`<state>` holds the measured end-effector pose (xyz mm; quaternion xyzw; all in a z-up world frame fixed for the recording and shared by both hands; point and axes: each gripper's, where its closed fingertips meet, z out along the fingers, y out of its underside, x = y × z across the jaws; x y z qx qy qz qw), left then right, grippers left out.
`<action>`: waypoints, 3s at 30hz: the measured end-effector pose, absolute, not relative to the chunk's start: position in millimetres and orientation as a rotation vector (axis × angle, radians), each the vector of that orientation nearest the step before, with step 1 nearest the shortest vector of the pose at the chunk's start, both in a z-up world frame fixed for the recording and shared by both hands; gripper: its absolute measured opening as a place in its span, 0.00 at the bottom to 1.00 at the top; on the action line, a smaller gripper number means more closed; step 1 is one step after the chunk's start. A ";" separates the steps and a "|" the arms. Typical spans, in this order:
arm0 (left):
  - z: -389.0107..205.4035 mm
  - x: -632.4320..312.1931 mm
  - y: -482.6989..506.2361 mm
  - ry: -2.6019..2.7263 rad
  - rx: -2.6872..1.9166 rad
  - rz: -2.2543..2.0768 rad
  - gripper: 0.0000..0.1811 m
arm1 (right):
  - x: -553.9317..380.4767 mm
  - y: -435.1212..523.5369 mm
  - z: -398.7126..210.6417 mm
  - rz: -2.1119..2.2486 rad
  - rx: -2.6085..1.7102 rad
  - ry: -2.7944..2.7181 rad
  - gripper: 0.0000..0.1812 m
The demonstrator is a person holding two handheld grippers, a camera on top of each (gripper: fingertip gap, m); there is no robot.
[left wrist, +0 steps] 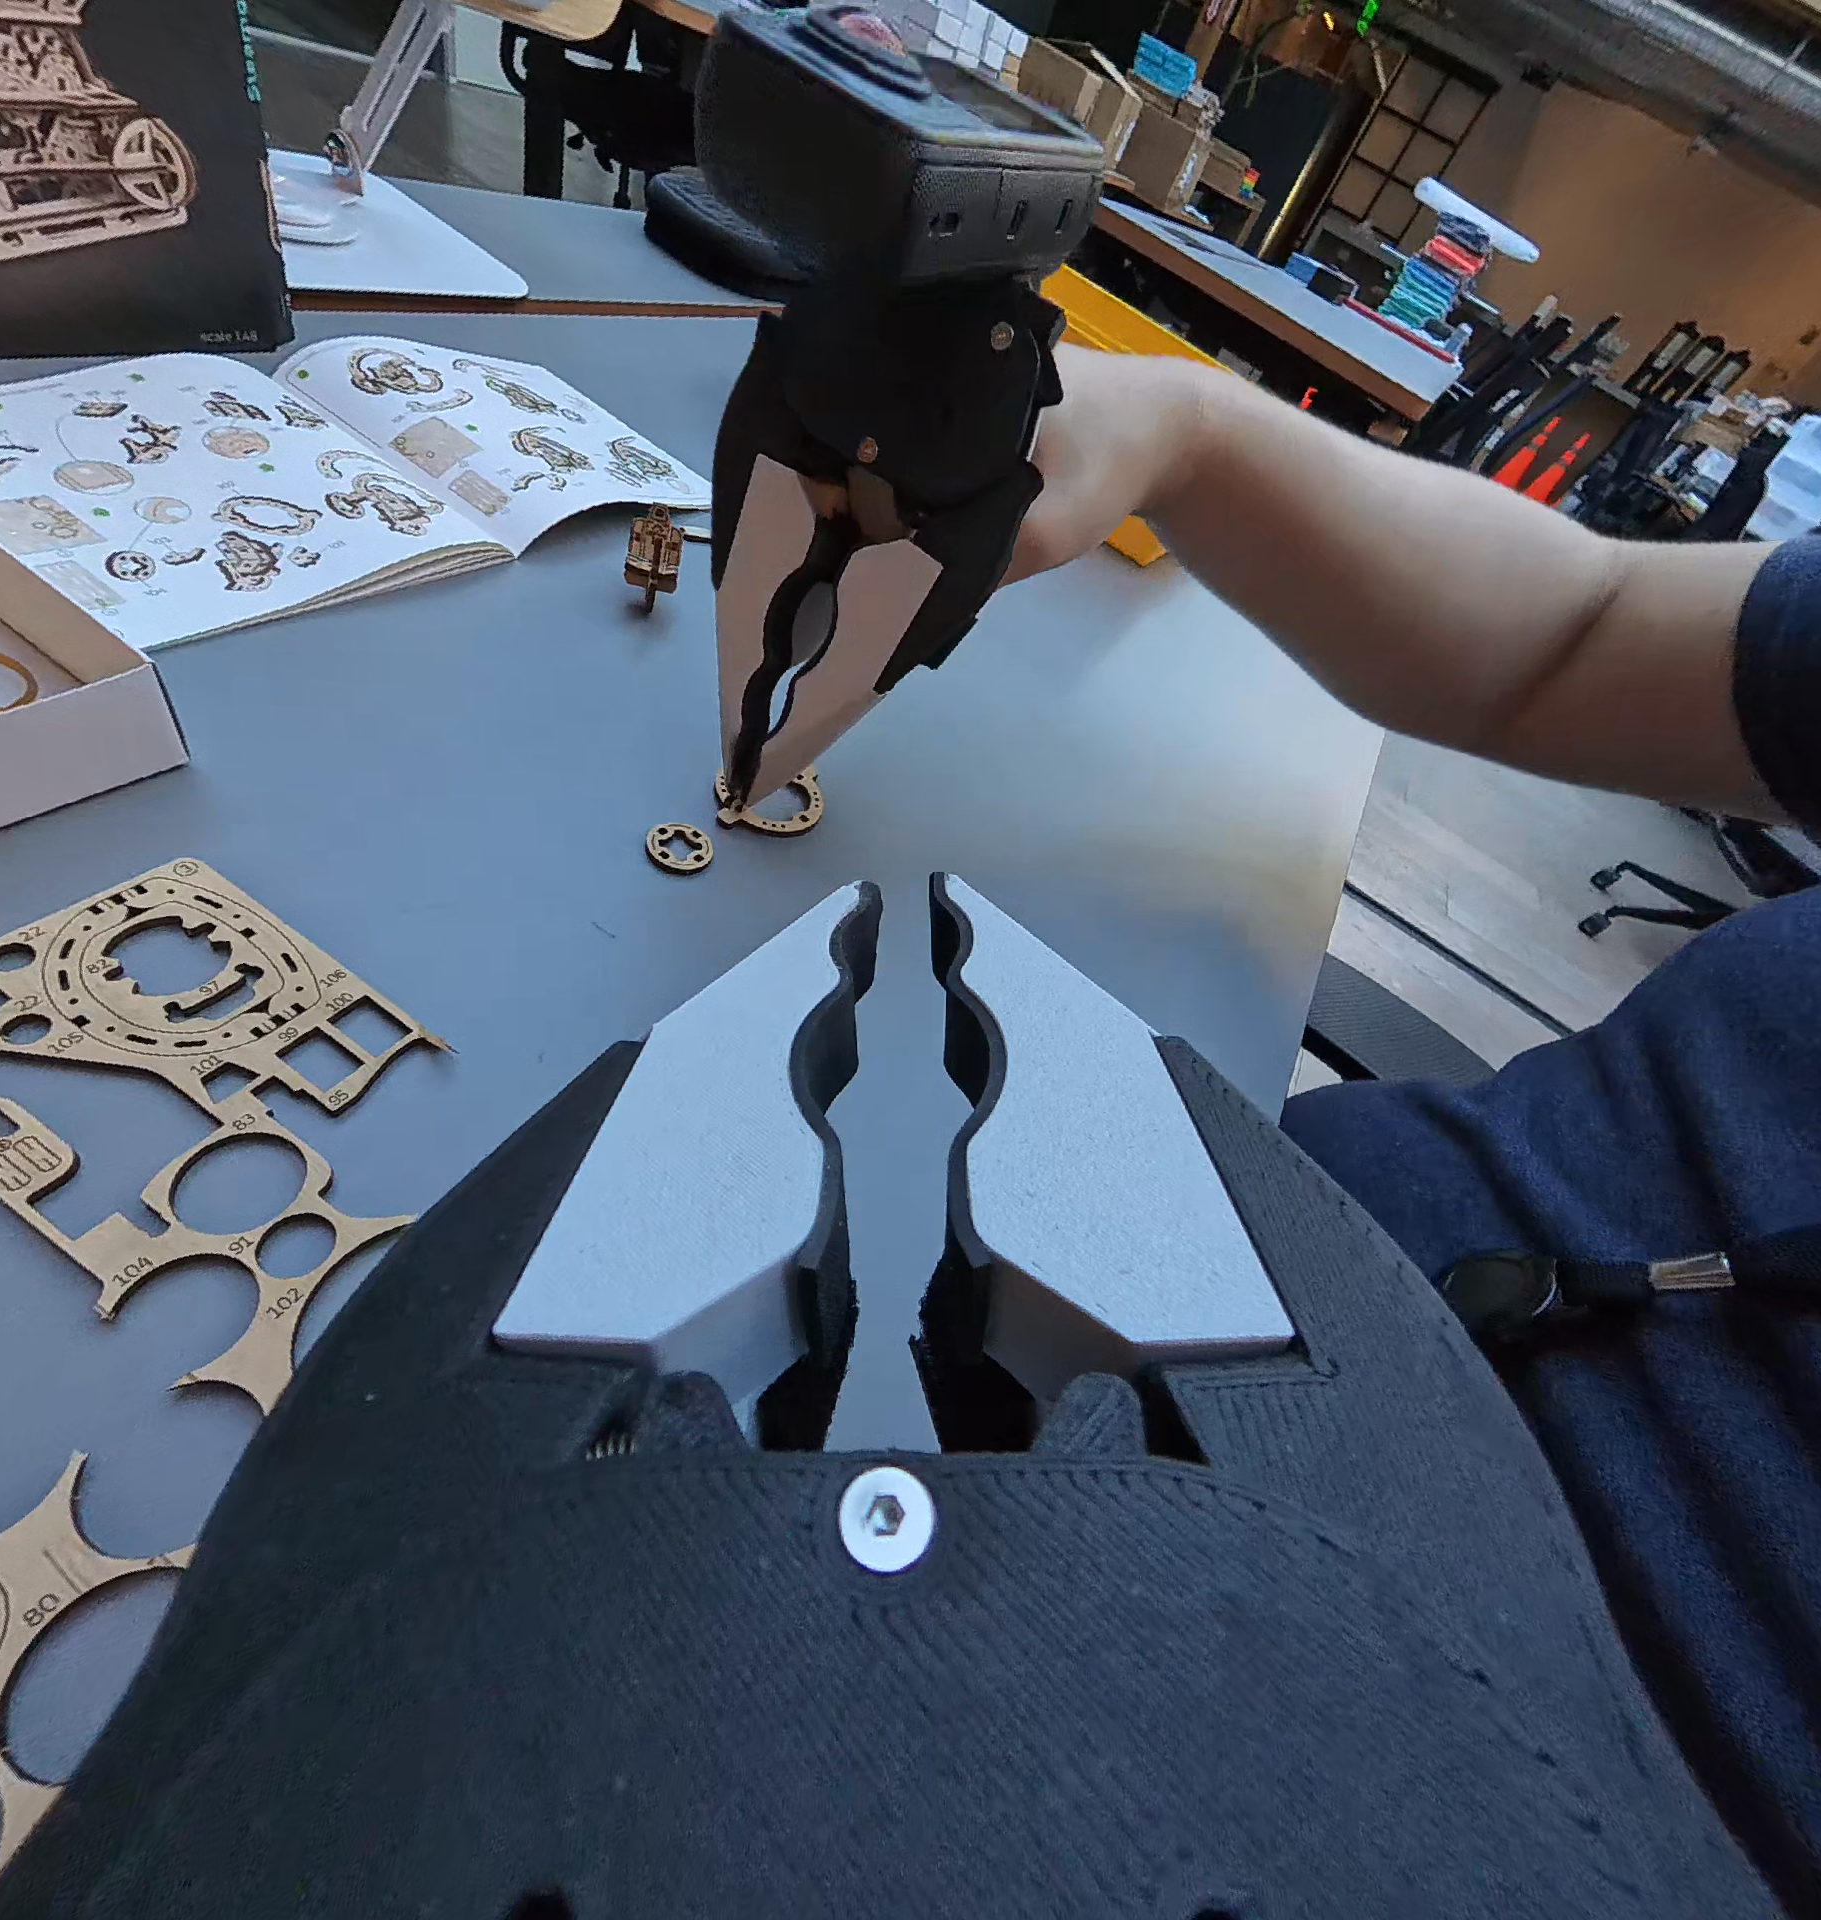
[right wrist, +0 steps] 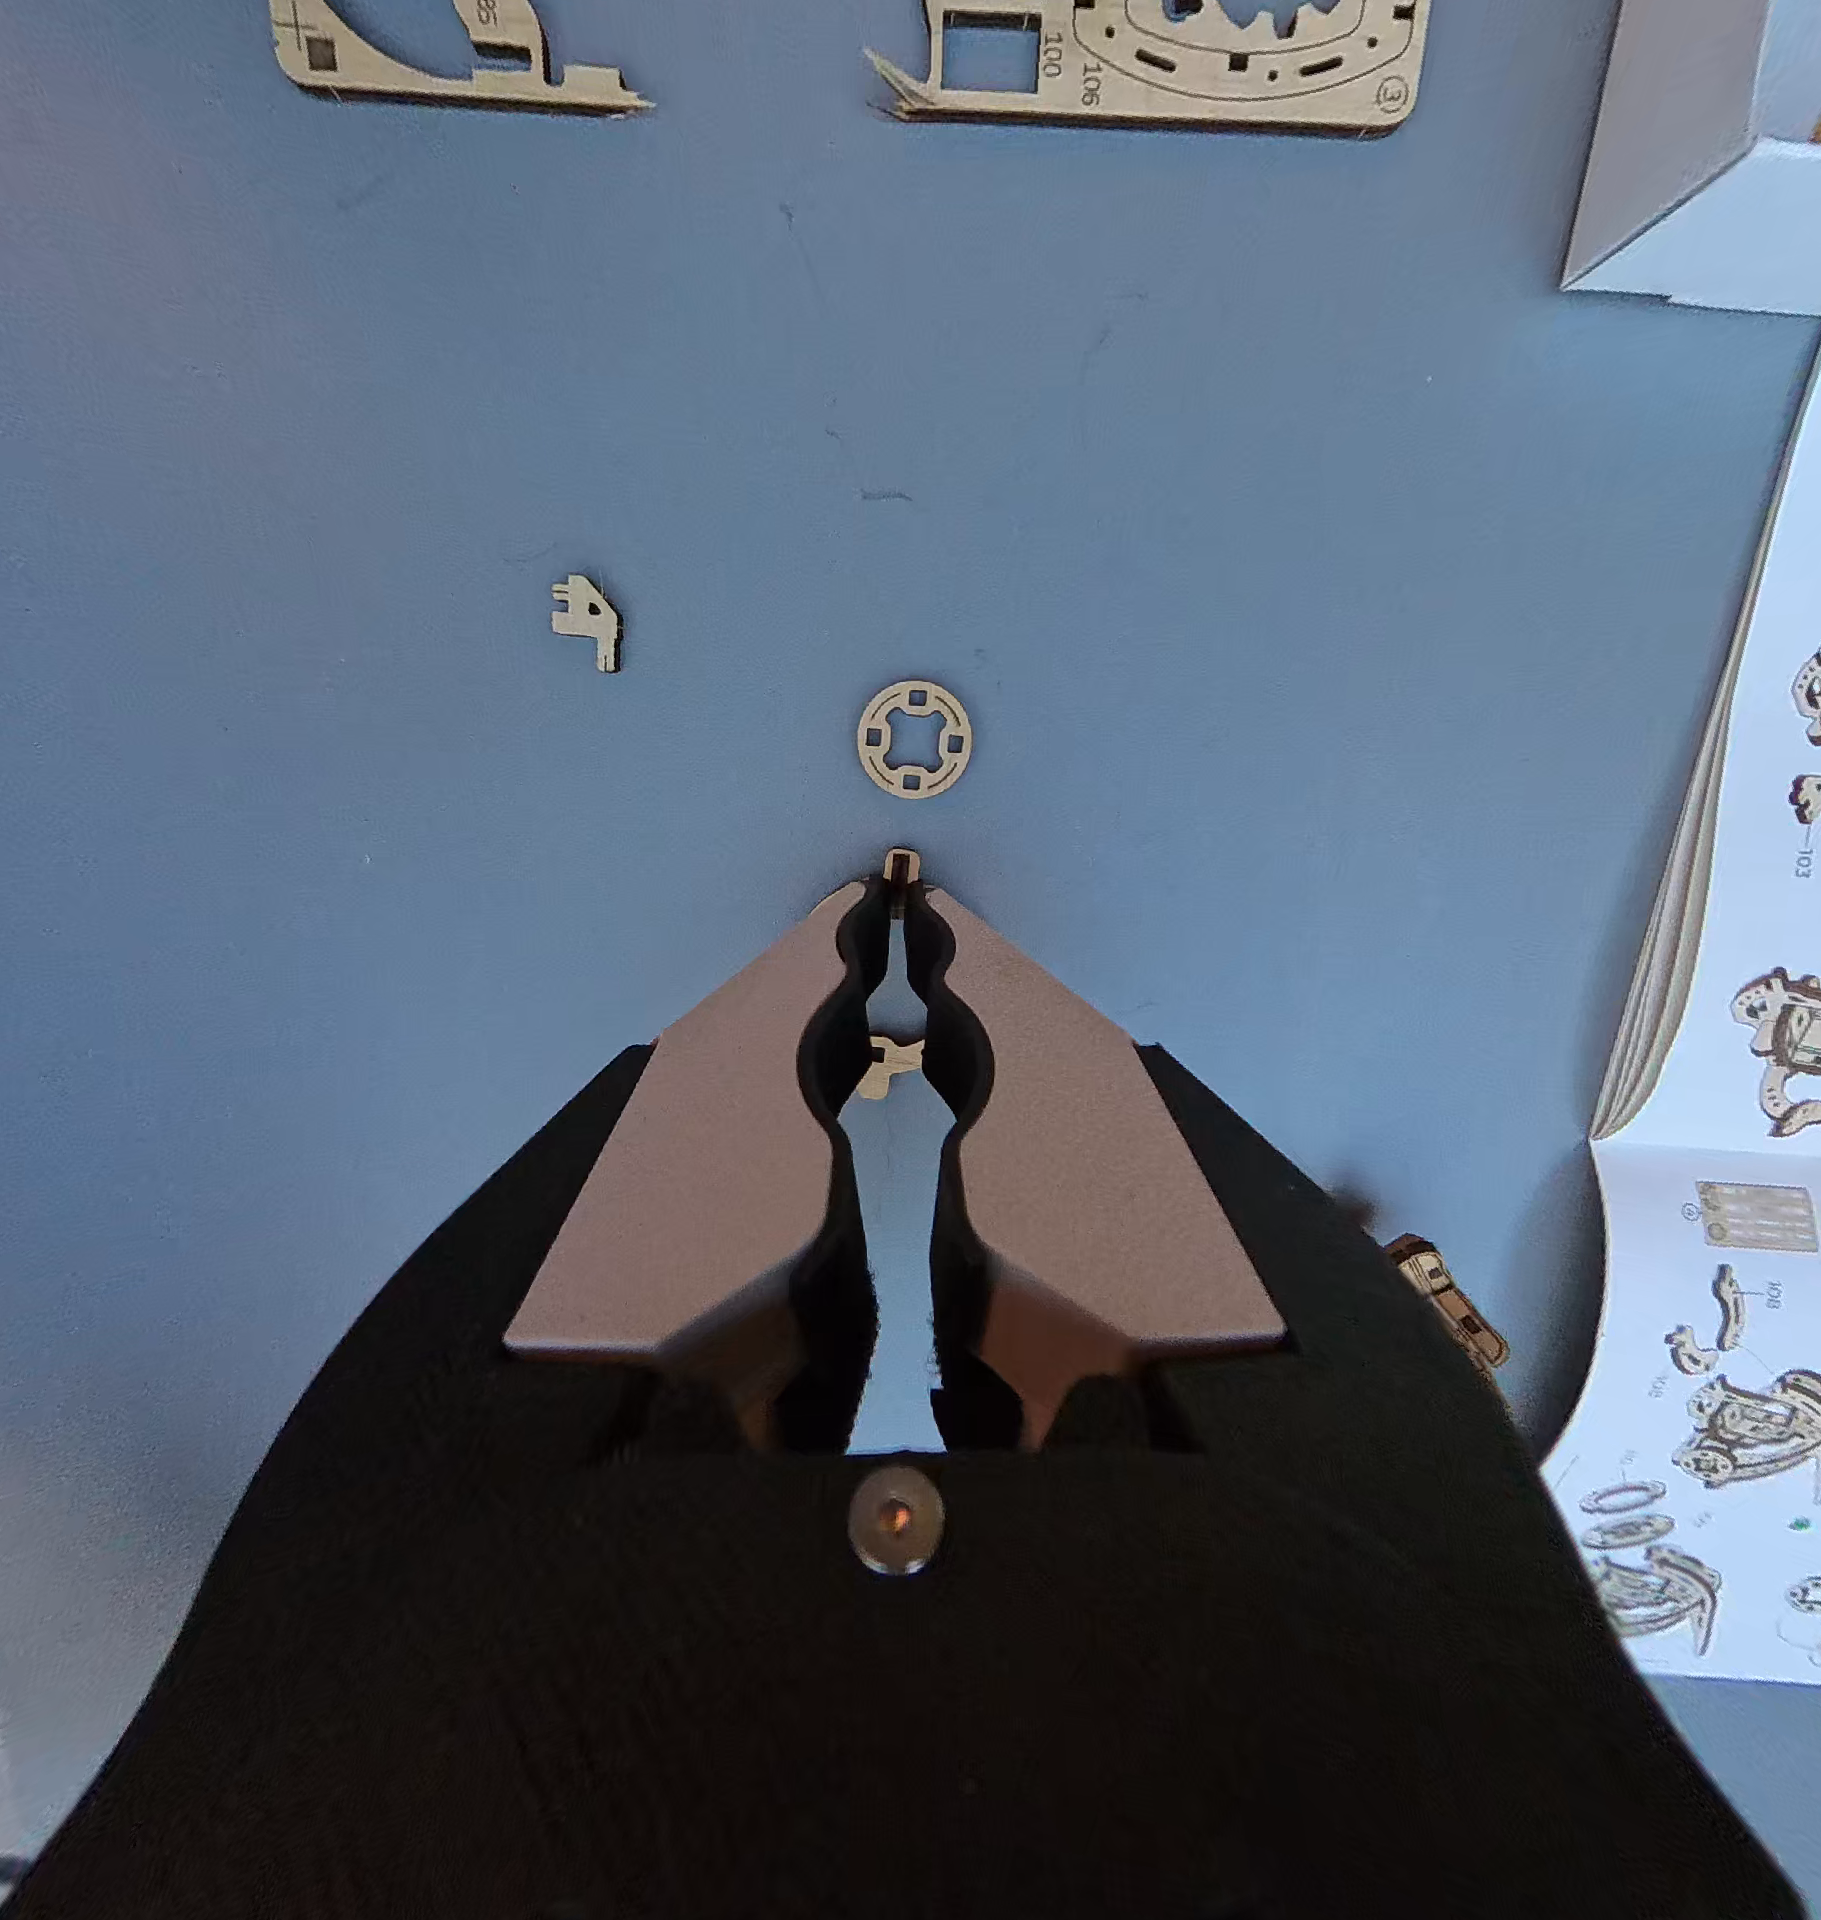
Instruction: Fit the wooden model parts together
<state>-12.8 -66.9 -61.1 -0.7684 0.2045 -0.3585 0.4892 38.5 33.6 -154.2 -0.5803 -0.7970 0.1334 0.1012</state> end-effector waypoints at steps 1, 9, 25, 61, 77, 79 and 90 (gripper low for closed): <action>-60.9 -12.8 -67.1 0.495 -1.865 -0.874 0.04 | 38.4 33.5 -154.2 0.377 -1.711 -2.369 0.01; -60.1 -11.1 -69.6 0.504 -1.861 -0.879 0.05 | 37.6 33.2 -155.2 0.351 -1.705 -2.392 0.01; -58.6 -13.4 -69.4 0.518 -1.877 -0.857 0.05 | 28.9 39.6 -133.1 0.536 -1.683 -2.296 0.06; -62.6 -10.2 -76.1 0.537 -1.902 -0.842 0.05 | 28.9 38.7 -153.8 0.586 -1.652 -2.237 0.01; -62.7 -10.8 -77.1 0.540 -1.908 -0.838 0.05 | 31.6 35.4 -154.3 0.139 -1.681 -2.643 0.02; -63.4 -12.2 -76.9 0.532 -1.909 -0.843 0.05 | 31.7 34.9 -154.6 0.143 -1.691 -2.646 0.01; -64.9 -11.1 -78.7 0.537 -1.904 -0.847 0.05 | 30.0 39.2 -153.3 0.352 -1.619 -2.469 0.00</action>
